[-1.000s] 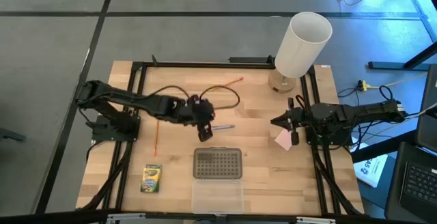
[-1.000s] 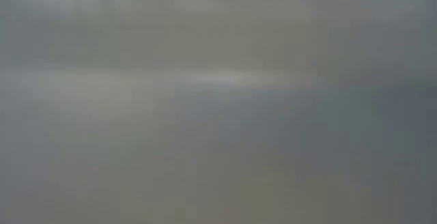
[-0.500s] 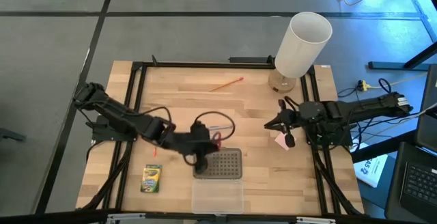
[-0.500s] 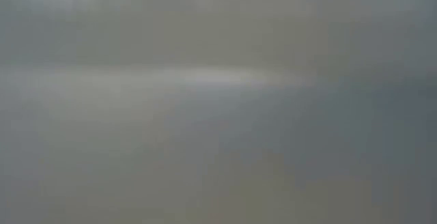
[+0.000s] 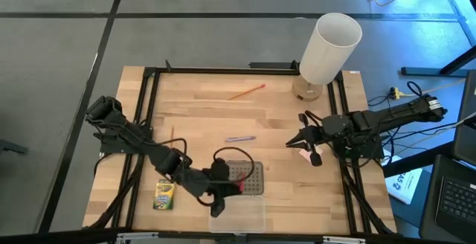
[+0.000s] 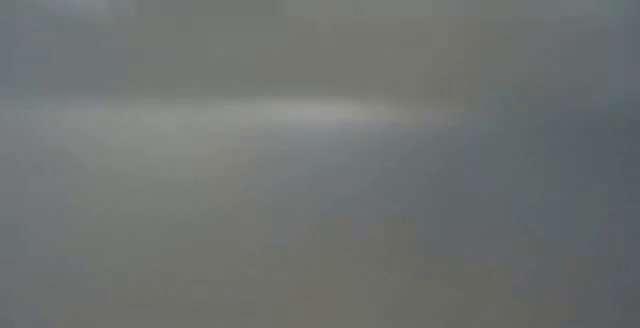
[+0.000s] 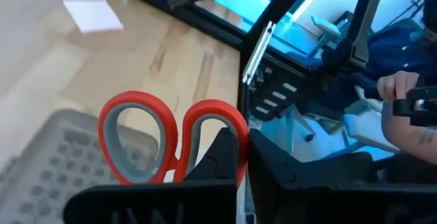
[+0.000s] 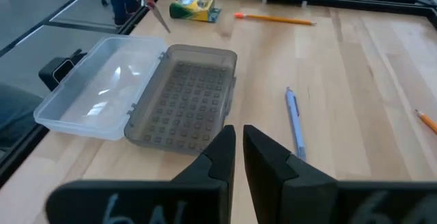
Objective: Pack school essentials
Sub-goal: Put the red scissors into the black supply box
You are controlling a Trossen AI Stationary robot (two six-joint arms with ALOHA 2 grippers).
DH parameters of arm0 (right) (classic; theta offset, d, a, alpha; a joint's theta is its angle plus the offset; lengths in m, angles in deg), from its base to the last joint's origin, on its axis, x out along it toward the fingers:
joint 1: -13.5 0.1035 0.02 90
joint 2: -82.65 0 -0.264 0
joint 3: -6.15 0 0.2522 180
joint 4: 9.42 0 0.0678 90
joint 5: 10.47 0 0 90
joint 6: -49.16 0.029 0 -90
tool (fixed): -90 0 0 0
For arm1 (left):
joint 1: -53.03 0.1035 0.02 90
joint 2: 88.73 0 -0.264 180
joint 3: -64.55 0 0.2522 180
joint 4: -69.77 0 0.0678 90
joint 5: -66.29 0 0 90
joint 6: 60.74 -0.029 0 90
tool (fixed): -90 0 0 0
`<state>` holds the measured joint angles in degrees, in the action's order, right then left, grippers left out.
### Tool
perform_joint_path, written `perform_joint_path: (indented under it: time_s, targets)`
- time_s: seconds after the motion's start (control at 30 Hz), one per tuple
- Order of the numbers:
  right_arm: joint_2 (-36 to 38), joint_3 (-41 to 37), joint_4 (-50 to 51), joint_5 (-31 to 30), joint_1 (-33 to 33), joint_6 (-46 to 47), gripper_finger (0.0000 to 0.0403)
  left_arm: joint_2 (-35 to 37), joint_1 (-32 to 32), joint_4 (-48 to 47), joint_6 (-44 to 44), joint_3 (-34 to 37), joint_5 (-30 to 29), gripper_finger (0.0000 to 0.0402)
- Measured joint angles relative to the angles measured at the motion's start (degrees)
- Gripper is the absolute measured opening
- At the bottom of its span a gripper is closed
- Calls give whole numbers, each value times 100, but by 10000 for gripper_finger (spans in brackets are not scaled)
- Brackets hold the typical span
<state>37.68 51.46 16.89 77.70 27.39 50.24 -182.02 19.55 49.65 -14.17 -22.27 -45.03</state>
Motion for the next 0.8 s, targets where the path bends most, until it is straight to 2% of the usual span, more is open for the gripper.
perform_joint_path:
  time_s: [0.27, 0.47, 0.8]
  targets:
    - [-40, 3, 8, -1, 68, 15, 35, -106, -274, 324, 404, 2, 26, 0]
    - [-37, 3, 6, -4, 68, 11, 35, -444, -286, 397, 588, -1, 149, 0]
    - [-37, 3, 11, -6, 68, 7, 35, -771, -174, 210, 222, 2, 432, 2]
